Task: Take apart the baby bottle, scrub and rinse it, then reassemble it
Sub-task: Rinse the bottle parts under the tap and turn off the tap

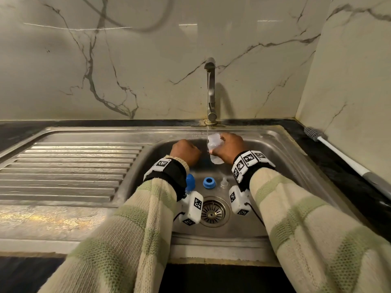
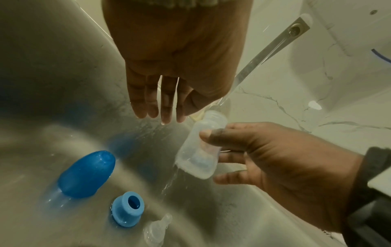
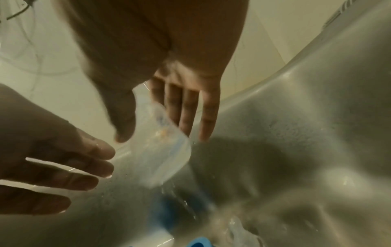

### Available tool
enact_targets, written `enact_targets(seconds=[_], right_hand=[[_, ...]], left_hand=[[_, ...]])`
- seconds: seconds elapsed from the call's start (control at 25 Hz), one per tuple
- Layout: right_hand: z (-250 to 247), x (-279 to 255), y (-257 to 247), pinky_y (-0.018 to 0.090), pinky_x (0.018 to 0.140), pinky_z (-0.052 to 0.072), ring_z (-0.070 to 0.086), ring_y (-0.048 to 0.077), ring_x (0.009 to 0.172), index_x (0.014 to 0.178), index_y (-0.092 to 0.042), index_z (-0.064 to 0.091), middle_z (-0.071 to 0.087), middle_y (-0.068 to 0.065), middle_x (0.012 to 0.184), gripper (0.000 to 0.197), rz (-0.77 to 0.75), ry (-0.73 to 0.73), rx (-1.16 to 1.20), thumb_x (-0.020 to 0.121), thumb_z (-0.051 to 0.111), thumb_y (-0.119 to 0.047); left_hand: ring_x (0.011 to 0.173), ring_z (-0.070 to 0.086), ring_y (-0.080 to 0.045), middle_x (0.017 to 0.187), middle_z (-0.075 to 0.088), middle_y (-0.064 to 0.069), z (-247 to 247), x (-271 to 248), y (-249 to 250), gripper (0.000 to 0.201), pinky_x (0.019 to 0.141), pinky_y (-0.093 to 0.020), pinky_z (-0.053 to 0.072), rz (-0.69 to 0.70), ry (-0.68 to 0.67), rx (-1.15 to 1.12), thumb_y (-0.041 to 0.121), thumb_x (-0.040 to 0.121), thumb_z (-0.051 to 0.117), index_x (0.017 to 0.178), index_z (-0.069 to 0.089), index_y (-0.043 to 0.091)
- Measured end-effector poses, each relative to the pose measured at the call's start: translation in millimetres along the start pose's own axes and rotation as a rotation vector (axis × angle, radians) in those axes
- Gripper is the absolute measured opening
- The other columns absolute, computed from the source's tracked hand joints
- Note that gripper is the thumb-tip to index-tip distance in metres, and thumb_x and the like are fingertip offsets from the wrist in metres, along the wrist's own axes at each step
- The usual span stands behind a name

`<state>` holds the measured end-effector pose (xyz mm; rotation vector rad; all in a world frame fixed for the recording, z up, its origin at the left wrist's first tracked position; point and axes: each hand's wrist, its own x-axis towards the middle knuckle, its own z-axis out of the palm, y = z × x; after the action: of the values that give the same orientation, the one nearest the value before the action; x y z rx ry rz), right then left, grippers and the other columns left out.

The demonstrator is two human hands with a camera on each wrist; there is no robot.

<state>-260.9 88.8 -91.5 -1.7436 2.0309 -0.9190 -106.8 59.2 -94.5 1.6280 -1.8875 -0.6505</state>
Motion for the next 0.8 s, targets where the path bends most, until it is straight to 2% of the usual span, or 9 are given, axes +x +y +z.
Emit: enact_targets(seconds=[0.04, 0.12, 0.2, 0.28, 0.4, 0.48, 0.52, 0.64, 0.8], right_hand=[[-0.2, 0.2, 0.9, 0.034, 0.089, 0.050, 0.061, 0.026, 0.106, 0.124, -0.011, 0.060, 0.064, 0.005, 0.115, 0.057, 0.003, -0.036, -0.010, 0.074, 0.081, -0.027], [2.7, -1.7, 2.1, 0.035, 0.085, 0.053, 0.065, 0.026, 0.099, 0.110, -0.012, 0.066, 0.068, 0.004, 0.105, 0.045, 0.010, -0.186, -0.087, 0.072, 0.083, -0.029], [3.9, -3.4, 1.1, 0.037, 0.083, 0.055, 0.066, 0.025, 0.093, 0.105, -0.012, 0.068, 0.070, 0.007, 0.102, 0.040, 0.039, -0.140, -0.085, 0.072, 0.082, -0.028], [2.5, -3.5, 1.2, 0.035, 0.083, 0.053, 0.064, 0.025, 0.095, 0.113, -0.014, 0.066, 0.068, 0.006, 0.108, 0.045, 0.040, -0.125, -0.106, 0.073, 0.080, -0.028], [4.1, -8.6, -2.9, 0.038, 0.084, 0.055, 0.066, 0.025, 0.092, 0.105, -0.016, 0.071, 0.071, 0.003, 0.100, 0.046, 0.047, -0.419, -0.382, 0.065, 0.083, -0.037], [4.0, -13.2, -4.1, 0.036, 0.086, 0.055, 0.065, 0.024, 0.094, 0.106, -0.017, 0.071, 0.070, 0.002, 0.102, 0.047, 0.070, -0.510, -0.520, 0.064, 0.082, -0.037], [2.9, -14.3, -5.9, 0.035, 0.085, 0.055, 0.065, 0.023, 0.094, 0.104, -0.017, 0.071, 0.070, 0.002, 0.102, 0.045, 0.086, -0.523, -0.542, 0.065, 0.083, -0.036], [1.8, -17.8, -15.0, 0.035, 0.077, 0.055, 0.066, 0.023, 0.082, 0.077, -0.019, 0.062, 0.069, 0.002, 0.087, 0.036, 0.114, -0.533, -0.651, 0.063, 0.084, -0.044], [5.6, -8.2, -16.5, 0.038, 0.074, 0.058, 0.067, 0.022, 0.073, 0.072, -0.021, 0.061, 0.069, -0.001, 0.078, 0.044, 0.082, -0.471, -0.688, 0.047, 0.084, -0.049]], left_hand=[[0.071, 0.060, -0.021, 0.071, 0.061, -0.007, 0.5, -0.6, 1.0, 0.025, 0.068, -0.030, 0.048, 0.001, -0.013, 0.016, 0.016, 0.095, 0.054, 0.074, 0.065, 0.011], [0.071, 0.060, -0.021, 0.071, 0.061, -0.006, 0.7, -1.3, 1.5, 0.023, 0.069, -0.030, 0.049, 0.012, -0.037, 0.050, 0.016, 0.095, 0.055, 0.074, 0.064, 0.011], [0.069, 0.058, -0.019, 0.070, 0.059, -0.005, -0.2, -2.7, 0.5, 0.024, 0.069, -0.030, 0.048, 0.009, -0.042, 0.074, 0.017, 0.095, 0.056, 0.073, 0.061, 0.012], [0.071, 0.059, -0.019, 0.072, 0.059, -0.005, -0.2, -2.0, 2.0, 0.023, 0.069, -0.029, 0.049, -0.003, -0.040, 0.081, 0.017, 0.096, 0.056, 0.074, 0.060, 0.012], [0.076, 0.062, -0.022, 0.080, 0.063, -0.008, -2.7, -2.6, 2.1, 0.017, 0.072, -0.032, 0.051, -0.009, -0.057, 0.087, 0.018, 0.096, 0.055, 0.086, 0.066, 0.008], [0.082, 0.065, -0.026, 0.087, 0.066, -0.012, -2.6, -2.9, 1.8, 0.018, 0.078, -0.035, 0.055, -0.010, -0.072, 0.108, 0.018, 0.095, 0.055, 0.092, 0.068, 0.006], [0.085, 0.066, -0.027, 0.090, 0.067, -0.013, -2.9, -2.9, 1.3, 0.019, 0.081, -0.037, 0.057, -0.007, -0.075, 0.118, 0.019, 0.095, 0.055, 0.094, 0.069, 0.005], [0.087, 0.067, -0.028, 0.092, 0.068, -0.014, -4.7, -3.8, 3.4, 0.019, 0.084, -0.039, 0.057, 0.010, -0.081, 0.164, 0.019, 0.095, 0.055, 0.096, 0.068, 0.005], [0.083, 0.065, -0.024, 0.088, 0.065, -0.010, -3.6, -5.2, 8.4, 0.015, 0.085, -0.038, 0.057, 0.030, -0.105, 0.234, 0.019, 0.095, 0.057, 0.097, 0.066, 0.007]])
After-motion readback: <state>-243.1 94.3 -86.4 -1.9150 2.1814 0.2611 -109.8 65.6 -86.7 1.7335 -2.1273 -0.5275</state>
